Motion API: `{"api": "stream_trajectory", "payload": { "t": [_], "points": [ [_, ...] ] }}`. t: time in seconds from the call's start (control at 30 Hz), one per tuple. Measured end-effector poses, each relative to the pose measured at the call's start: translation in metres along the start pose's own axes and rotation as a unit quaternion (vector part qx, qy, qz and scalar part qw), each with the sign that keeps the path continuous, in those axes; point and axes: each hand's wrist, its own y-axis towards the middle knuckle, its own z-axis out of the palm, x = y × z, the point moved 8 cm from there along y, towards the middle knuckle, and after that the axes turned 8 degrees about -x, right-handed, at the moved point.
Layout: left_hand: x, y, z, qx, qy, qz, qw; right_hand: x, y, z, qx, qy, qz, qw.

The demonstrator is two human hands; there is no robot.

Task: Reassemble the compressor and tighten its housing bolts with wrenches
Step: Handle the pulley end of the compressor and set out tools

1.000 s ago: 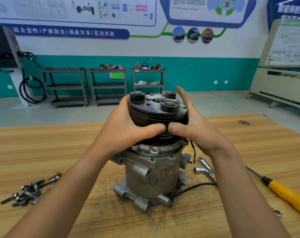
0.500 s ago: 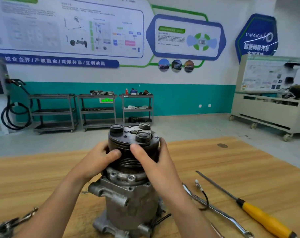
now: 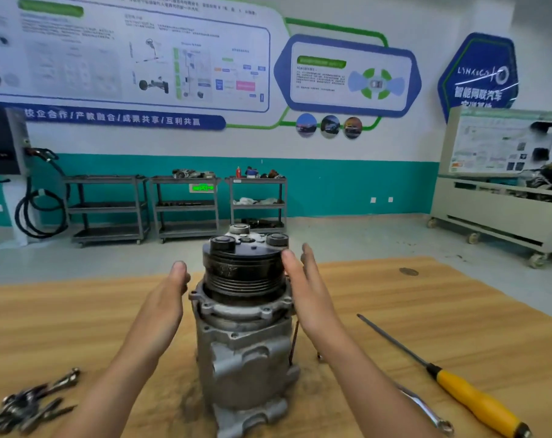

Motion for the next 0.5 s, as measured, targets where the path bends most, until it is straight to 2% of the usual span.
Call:
{"api": "stream_trajectory", "payload": {
  "t": [0.07,0.13,0.2,0.3,0.37,0.5],
  "points": [
    [0.009,-0.01,0.003,0.021,0.055,0.011,0.998,-0.004,-0.02,0.008,-0.015,0.012,-0.001,1.0],
    [0.01,-0.014,-0.001,-0.002,0.042,0.006,0.999,-0.005,-0.033,0.015,-0.051,0.027,-0.002,0.998],
    [0.015,-0.005,-0.009,-0.04,-0.03,-0.05,0.997,-0.004,-0.031,0.014,-0.117,0.067,-0.01,0.991],
    [0.021,0.004,-0.003,-0.009,-0.04,-0.113,0.993,-0.007,-0.023,0.008,-0.175,0.093,-0.014,0.98],
    [0.026,0.005,0.003,0.001,-0.033,-0.111,0.993,-0.013,-0.02,0.005,-0.199,0.114,-0.022,0.973],
    [0.029,-0.002,-0.013,-0.073,-0.014,-0.069,0.995,-0.018,-0.003,-0.007,-0.222,0.117,-0.013,0.968]
  ]
}}
